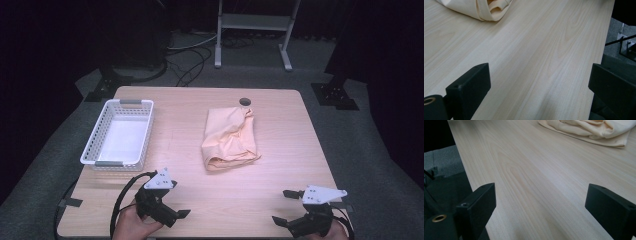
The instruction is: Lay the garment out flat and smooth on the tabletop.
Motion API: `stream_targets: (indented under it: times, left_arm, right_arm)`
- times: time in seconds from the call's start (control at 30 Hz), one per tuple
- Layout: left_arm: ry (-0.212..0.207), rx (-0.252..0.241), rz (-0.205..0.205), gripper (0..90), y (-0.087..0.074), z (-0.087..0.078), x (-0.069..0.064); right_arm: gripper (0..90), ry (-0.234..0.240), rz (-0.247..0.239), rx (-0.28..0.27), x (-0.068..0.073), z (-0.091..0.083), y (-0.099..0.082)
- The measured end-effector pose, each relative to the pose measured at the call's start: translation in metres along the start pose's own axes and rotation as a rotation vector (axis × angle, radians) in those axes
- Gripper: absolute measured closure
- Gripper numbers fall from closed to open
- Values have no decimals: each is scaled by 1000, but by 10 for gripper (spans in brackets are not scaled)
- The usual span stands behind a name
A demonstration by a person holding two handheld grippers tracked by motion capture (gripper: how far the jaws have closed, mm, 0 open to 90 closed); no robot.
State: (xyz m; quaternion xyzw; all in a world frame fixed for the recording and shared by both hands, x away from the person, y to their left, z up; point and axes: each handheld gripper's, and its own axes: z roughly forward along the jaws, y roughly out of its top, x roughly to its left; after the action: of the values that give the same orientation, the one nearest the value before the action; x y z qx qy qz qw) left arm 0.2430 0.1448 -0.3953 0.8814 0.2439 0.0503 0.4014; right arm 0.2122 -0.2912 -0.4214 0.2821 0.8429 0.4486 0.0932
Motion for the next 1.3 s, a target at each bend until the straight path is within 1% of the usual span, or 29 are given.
stream_targets:
  times: [0.17,0.27,0.37,0.5,0.57,0.67,0.93,0.97,1.0,1.03,1.1,1.13,1.17,1.3]
  left_arm:
    - [-2,-6,5,39,2,-1,-1]
    - [-2,-10,6,39,2,-2,-1]
    - [-2,-15,5,39,3,-3,-1]
    - [-12,-12,6,39,3,-1,-1]
    - [-14,-14,4,39,3,-1,0]
    - [-14,-17,1,39,3,-2,1]
    - [-20,-33,-3,39,2,-5,2]
    - [-20,-33,-3,39,2,-5,2]
    - [-19,-31,-3,39,2,-5,2]
    - [-16,-29,-2,39,2,-6,2]
    - [-17,-32,-3,39,2,-6,2]
    - [-19,-35,-4,39,2,-6,3]
    - [-21,-37,-7,39,2,-6,3]
    - [-19,-38,-10,39,1,-7,3]
  right_arm:
    - [96,-5,-3,-1,1,-1,2]
    - [96,-5,-11,6,2,2,4]
    - [96,-4,-19,9,2,5,9]
    - [96,2,-31,12,0,10,18]
    - [96,8,-34,19,-2,12,24]
    - [96,13,-59,32,-5,17,34]
    - [96,30,-104,44,-14,31,65]
    - [96,33,-106,45,-15,33,68]
    - [96,33,-106,45,-15,33,68]
    - [96,37,-115,48,-18,37,75]
    - [96,40,-118,58,-21,41,82]
    - [96,40,-118,58,-21,41,82]
    - [96,45,-126,62,-25,46,88]
    - [96,51,-130,70,-31,55,101]
